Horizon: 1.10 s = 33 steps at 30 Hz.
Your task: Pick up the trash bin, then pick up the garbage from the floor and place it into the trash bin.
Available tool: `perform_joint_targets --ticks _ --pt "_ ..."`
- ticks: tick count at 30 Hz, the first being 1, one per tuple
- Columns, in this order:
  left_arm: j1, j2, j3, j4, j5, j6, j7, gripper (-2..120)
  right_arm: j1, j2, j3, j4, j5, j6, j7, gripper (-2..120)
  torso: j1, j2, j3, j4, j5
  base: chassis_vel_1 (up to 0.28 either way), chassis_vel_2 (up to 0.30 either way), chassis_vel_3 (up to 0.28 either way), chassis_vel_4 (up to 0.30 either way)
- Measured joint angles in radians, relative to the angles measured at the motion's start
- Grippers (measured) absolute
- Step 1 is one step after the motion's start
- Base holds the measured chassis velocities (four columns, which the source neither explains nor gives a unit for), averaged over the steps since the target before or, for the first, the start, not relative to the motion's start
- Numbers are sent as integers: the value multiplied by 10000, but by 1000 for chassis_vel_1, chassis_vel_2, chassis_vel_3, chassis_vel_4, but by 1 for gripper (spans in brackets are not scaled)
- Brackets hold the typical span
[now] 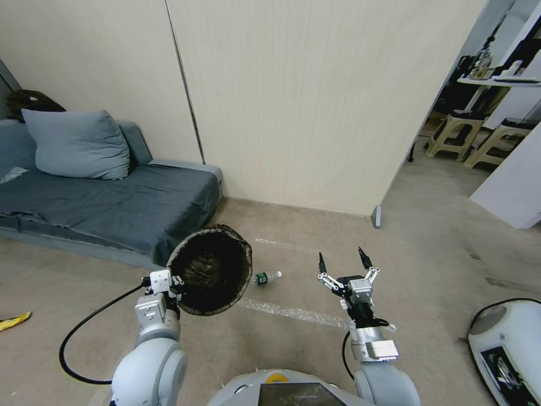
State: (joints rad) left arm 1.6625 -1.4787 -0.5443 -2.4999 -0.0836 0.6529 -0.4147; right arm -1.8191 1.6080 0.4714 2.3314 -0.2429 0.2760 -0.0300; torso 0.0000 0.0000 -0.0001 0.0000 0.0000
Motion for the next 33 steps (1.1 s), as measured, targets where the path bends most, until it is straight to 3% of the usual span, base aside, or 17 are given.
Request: perform_joint_targets --ticks 20,28,33 --pt "-74 185 -842 0 -240 -41 136 0 636 -145 115 -449 -50 32 -332 100 0 1 1 -7 0 0 0 0 0" --pt "-26 111 -1110 0 -237 -58 103 0 3289 -2388 288 -2260 1469 -631 -2005 100 0 0 1 6 3 0 0 0 0" --pt "-18 30 -1110 0 -173 -69 101 0 3399 -2486 287 -2343 1552 -668 -2089 100 0 0 1 -3 2 0 0 0 0"
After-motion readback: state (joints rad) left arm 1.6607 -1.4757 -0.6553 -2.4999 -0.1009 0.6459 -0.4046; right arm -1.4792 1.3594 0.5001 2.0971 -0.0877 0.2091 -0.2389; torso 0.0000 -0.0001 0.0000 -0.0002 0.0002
